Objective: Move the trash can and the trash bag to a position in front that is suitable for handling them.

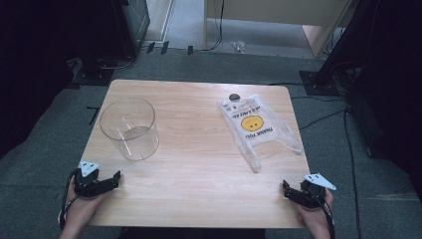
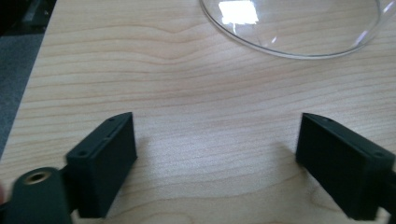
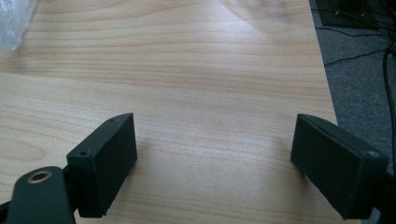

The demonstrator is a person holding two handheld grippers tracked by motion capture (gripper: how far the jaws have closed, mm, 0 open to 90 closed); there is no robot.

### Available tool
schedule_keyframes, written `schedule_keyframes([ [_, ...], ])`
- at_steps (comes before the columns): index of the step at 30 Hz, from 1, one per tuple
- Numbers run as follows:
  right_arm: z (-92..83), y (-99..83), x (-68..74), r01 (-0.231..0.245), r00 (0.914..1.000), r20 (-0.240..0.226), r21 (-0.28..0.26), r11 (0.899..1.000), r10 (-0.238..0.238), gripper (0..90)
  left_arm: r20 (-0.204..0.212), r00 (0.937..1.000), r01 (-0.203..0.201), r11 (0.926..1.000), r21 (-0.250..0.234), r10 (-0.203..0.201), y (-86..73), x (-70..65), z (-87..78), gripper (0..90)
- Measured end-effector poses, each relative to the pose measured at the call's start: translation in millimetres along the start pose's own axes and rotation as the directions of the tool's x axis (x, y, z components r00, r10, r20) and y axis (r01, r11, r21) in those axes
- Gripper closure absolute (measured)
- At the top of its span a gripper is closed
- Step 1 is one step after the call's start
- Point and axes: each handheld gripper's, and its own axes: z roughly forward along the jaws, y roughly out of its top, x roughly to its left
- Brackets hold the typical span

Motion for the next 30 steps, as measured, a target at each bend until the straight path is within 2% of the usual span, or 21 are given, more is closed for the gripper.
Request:
schedule_keyframes([
  [4, -1.2, -0.4, 2.5, 0.007, 0.9997, 0.024, -0.015, 1.0, -0.006, 20.5, -0.001, 1.0, 0.007, 0.9999, 0.01, -0.007, 1.7, 2.0, 0.4, 13.7],
  [5, -2.1, -0.8, 4.2, 0.015, 0.9992, 0.038, -0.028, 1.0, -0.014, 25.0, -0.014, 0.9993, 0.035, 0.9994, 0.009, -0.035, 4.3, 2.9, 1.1, 14.4],
  [7, -4.5, -1.9, 8.1, 0.045, 0.9961, 0.079, -0.059, 0.997, -0.04, 29.1, -0.042, 0.9969, 0.067, 0.9978, 0.004, -0.067, 8.0, 3.6, 2.1, 25.8],
  [9, -7.0, -2.8, 12.3, 0.073, 0.9932, 0.098, -0.096, 0.993, -0.063, 33.5, -0.047, 0.9952, 0.086, 0.9963, 0.0, -0.086, 11.9, 6.1, 3.3, 28.7],
  [10, -8.5, -2.8, 13.7, 0.086, 0.9913, 0.109, -0.112, 0.99, -0.074, 35.6, -0.059, 0.9943, 0.088, 0.996, -0.012, -0.089, 14.4, 7.5, 3.2, 33.2],
  [11, -9.8, -2.1, 15.0, 0.086, 0.9912, 0.111, -0.121, 0.989, -0.073, 37.4, -0.06, 0.9926, 0.104, 0.9942, -0.029, -0.105, 17.7, 9.6, 2.7, 36.8],
  [12, -9.8, -2.1, 15.0, 0.086, 0.9912, 0.111, -0.121, 0.989, -0.073, 37.4, -0.06, 0.9926, 0.104, 0.9942, -0.029, -0.105, 17.7, 9.6, 2.7, 39.3],
  [13, -11.3, -1.4, 15.7, 0.081, 0.9918, 0.109, -0.127, 0.989, -0.068, 38.8, -0.048, 0.9901, 0.13, 0.9905, -0.046, -0.132, 22.4, 13.0, 1.9, 39.3],
  [14, -14.6, 0.1, 16.9, 0.07, 0.9935, 0.099, -0.137, 0.988, -0.057, 40.0, -0.037, 0.9826, 0.179, 0.9802, -0.086, -0.182, 33.8, 20.2, -0.1, 44.5],
  [15, -14.6, 0.1, 16.9, 0.07, 0.9935, 0.099, -0.137, 0.988, -0.057, 40.0, -0.037, 0.9826, 0.179, 0.9802, -0.086, -0.182, 33.8, 20.2, -0.1, 47.9],
  [16, -16.5, 0.8, 17.9, 0.063, 0.995, 0.086, -0.143, 0.988, -0.051, 41.6, -0.033, 0.9827, 0.177, 0.9755, -0.131, -0.182, 46.1, 25.9, -0.6, 51.8],
  [18, -19.4, 1.6, 18.8, 0.044, 0.9981, 0.05, -0.15, 0.988, -0.037, 46.5, -0.049, 0.9836, 0.165, 0.9752, -0.148, -0.173, 52.1, 28.0, 0.4, 58.0],
  [19, -19.4, 1.6, 18.8, 0.044, 0.9981, 0.05, -0.15, 0.988, -0.037, 46.5, -0.048, 0.9833, 0.166, 0.9733, -0.159, -0.176, 57.7, 31.2, 1.7, 58.0],
  [20, -24.7, 4.3, 19.4, -0.007, 0.9999, -0.011, -0.173, 0.985, 0.005, 52.0, -0.025, 0.9803, 0.189, 0.9672, -0.17, -0.196, 62.6, 34.7, 3.7, 64.5],
  [21, -27.0, 6.1, 20.2, -0.013, 0.9998, -0.017, -0.183, 0.983, 0.01, 54.4, -0.013, 0.9773, 0.206, 0.9625, -0.177, -0.212, 67.4, 37.0, 6.6, 66.7],
  [22, -29.6, 8.0, 22.1, -0.017, 0.9996, -0.026, -0.19, 0.982, 0.012, 55.5, -0.016, 0.9772, 0.206, 0.9623, -0.178, -0.212, 71.8, 38.1, 9.3, 68.5],
  [25, -32.8, 11.6, 26.5, -0.006, 0.9994, -0.034, -0.197, 0.98, -0.001, 56.2, 0.018, 0.975, 0.221, 0.9556, -0.196, -0.221, 82.8, 40.0, 17.5, 70.3],
  [26, -33.7, 12.9, 29.0, 0.004, 0.9994, -0.031, -0.201, 0.98, -0.011, 56.8, 0.023, 0.9761, 0.216, 0.9547, -0.205, -0.216, 85.8, 39.6, 19.7, 70.6],
  [30, -33.3, 17.0, 40.7, 0.003, 0.9993, -0.037, -0.192, 0.981, -0.01, 59.9, 0.018, 0.9776, 0.209, 0.9566, -0.203, -0.21, 96.4, 37.7, 29.0, 72.3],
])
